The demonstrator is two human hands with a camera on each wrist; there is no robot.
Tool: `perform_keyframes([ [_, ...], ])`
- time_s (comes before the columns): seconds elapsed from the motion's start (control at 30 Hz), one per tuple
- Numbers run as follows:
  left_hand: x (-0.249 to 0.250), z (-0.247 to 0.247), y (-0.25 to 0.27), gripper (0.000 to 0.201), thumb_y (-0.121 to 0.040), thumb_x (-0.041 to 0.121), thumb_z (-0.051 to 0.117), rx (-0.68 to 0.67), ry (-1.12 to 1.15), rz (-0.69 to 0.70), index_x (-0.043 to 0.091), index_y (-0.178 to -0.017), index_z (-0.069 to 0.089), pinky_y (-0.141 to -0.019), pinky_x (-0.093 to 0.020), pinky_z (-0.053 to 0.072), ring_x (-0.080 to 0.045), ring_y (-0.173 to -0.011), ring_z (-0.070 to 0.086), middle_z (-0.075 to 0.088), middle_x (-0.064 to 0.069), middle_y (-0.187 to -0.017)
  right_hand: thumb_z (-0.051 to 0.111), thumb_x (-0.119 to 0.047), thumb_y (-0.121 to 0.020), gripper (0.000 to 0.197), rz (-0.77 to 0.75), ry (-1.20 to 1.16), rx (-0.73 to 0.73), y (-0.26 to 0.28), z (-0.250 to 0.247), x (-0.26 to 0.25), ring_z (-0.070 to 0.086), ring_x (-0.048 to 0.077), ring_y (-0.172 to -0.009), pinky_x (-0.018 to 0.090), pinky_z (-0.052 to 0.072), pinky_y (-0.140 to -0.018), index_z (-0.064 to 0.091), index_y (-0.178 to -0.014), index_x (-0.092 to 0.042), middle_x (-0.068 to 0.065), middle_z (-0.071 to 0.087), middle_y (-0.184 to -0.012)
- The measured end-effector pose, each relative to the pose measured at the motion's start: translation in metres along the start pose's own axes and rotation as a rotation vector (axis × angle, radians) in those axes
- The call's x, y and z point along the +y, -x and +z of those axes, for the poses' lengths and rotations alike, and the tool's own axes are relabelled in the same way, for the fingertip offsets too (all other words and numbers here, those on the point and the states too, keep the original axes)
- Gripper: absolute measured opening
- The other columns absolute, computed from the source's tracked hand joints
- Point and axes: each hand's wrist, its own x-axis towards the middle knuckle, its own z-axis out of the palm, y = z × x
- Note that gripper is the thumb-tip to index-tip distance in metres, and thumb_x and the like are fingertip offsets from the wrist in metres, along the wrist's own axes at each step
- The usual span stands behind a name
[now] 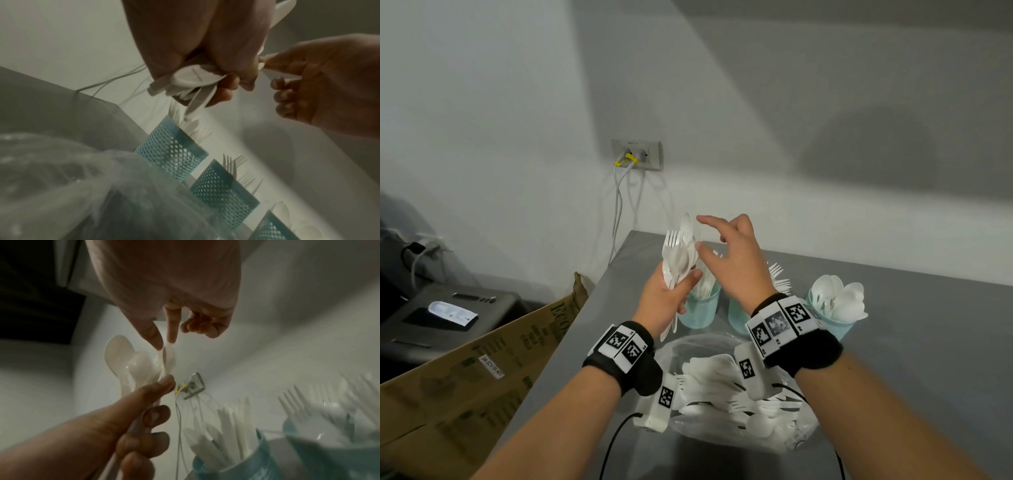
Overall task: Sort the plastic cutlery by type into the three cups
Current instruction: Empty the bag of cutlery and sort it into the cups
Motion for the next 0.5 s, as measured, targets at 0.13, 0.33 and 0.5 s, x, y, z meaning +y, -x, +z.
perform_keyframes([
  [0.13,-0.0018,0.0011,0.0018,0.03,-0.088,0.034,0.065,-0.014,-0.026,-0.009,0.024,-0.114,0.057,-0.046,-0.025,0.043,-0.01,-0.047,0.042,0.05,0.007,-0.06,0.062,-0.041,-0.086,0.038,-0.008,0.16,-0.05,0.0004,-0.0041,-0.0009,0.051,0.009,-0.091,0.028,0.05,-0.077,0.057,-0.123,-0.037,-0.006,0.039,-0.099],
  [0.33,-0.0035,-0.0004,0.0028,0.03,-0.087,0.035,0.066,-0.052,-0.069,-0.015,0.023,-0.113,0.056,-0.044,-0.026,0.043,-0.012,-0.043,0.045,0.054,0.001,-0.066,0.063,-0.038,-0.084,0.033,0.004,0.2,-0.105,-0.0003,-0.0078,-0.0023,0.048,0.008,-0.07,0.026,0.041,-0.068,0.061,-0.116,-0.032,-0.016,0.04,-0.069],
  [0.5,-0.0042,-0.0006,0.0067,0.031,-0.088,0.03,0.065,-0.066,-0.11,-0.004,0.023,-0.116,0.054,-0.043,-0.021,0.043,-0.007,-0.043,0.045,0.055,-0.002,-0.072,0.066,-0.037,-0.082,0.019,0.05,0.216,-0.182,0.0003,-0.0113,-0.0013,0.048,0.011,-0.064,0.027,0.04,-0.063,0.06,-0.097,-0.027,-0.012,0.045,-0.064],
])
